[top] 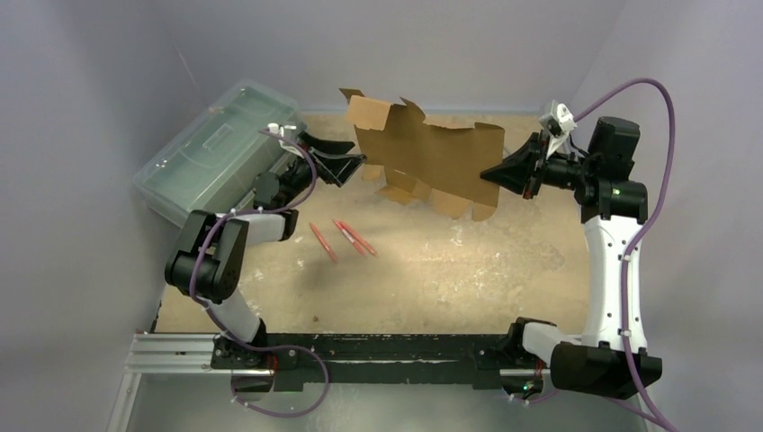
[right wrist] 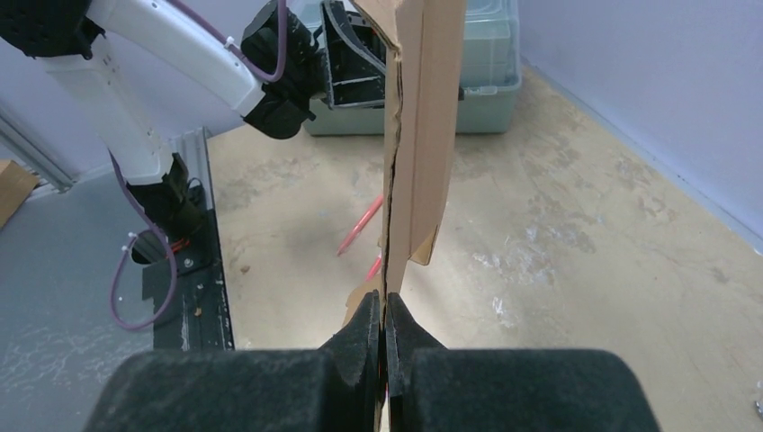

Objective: Fold the paper box
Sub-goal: Fold the paper box at the center of the board.

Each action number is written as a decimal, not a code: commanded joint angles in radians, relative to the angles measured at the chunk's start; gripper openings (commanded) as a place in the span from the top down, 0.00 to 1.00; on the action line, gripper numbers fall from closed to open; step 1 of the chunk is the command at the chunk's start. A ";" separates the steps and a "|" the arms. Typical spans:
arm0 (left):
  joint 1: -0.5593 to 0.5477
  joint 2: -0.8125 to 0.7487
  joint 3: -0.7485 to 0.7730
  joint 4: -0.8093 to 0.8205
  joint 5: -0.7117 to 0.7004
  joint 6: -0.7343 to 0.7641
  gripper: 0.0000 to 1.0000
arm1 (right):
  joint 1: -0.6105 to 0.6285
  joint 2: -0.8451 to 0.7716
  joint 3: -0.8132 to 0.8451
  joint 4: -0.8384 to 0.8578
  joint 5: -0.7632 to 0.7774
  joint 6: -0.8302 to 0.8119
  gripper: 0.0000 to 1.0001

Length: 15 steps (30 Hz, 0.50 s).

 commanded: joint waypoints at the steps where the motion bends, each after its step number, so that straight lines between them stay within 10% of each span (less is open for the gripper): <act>1: 0.004 0.028 0.083 0.304 0.050 -0.040 0.08 | -0.002 -0.023 0.022 0.043 -0.049 0.036 1.00; 8: -0.006 0.063 0.160 0.305 0.094 -0.090 0.10 | -0.001 -0.034 0.011 0.063 -0.053 0.053 1.00; 15: -0.017 0.045 0.185 0.306 0.147 -0.140 0.40 | -0.002 -0.031 -0.002 0.087 0.004 0.072 1.00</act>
